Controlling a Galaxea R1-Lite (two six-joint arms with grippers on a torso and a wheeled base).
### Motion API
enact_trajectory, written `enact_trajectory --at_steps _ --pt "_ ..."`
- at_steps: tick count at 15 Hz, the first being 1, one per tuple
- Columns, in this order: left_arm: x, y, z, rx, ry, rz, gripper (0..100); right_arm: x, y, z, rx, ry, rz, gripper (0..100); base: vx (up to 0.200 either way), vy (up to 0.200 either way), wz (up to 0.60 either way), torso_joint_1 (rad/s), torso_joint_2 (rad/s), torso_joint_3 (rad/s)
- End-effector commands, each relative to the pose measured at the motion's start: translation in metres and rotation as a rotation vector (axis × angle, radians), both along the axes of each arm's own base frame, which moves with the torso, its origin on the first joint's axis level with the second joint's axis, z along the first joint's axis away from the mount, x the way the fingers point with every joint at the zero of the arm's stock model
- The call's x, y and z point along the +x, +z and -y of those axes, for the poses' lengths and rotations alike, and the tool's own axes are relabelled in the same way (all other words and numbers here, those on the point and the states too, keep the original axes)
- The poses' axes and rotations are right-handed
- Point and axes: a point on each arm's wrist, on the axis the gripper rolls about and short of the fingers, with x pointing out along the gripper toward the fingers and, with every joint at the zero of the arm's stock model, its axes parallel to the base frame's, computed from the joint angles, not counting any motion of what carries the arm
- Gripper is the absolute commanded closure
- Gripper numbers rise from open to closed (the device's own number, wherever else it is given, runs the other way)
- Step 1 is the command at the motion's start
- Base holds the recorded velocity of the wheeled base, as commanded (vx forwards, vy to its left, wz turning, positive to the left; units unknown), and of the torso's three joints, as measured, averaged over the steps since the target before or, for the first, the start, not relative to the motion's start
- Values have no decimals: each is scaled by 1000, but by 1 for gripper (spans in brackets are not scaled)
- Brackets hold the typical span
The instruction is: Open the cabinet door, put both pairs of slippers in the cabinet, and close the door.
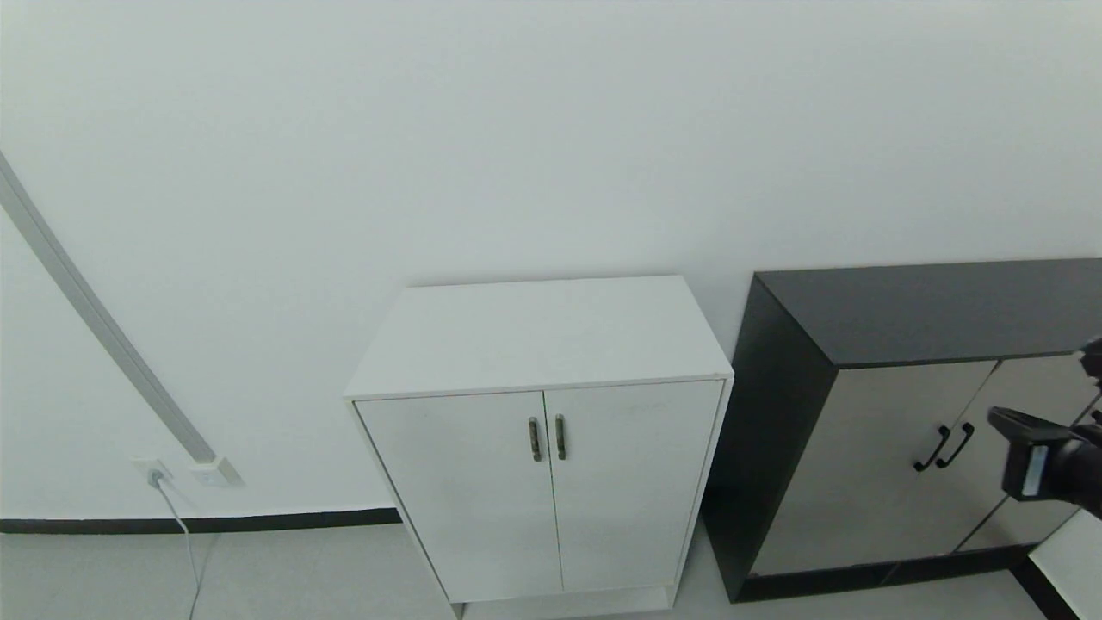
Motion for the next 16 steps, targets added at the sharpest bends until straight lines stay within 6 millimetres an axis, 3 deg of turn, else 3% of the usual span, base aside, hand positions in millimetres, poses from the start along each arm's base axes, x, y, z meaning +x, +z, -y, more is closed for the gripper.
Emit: enact_trajectory --at_steps 1,4,8,16 --pt "0 0 0 -2 0 -1 100 -83 14 19 15 -29 74 100 0 0 0 0 0 0" --pt "0 0 0 -4 0 -1 100 -136 0 19 16 -29 46 100 0 0 0 0 0 0" --pt "0 0 0 -4 0 -1 100 -180 -35 19 19 -23 19 100 0 0 0 0 0 0" --pt "0 0 0 -4 0 -1 100 -188 -82 17 46 111 124 100 0 0 0 0 0 0"
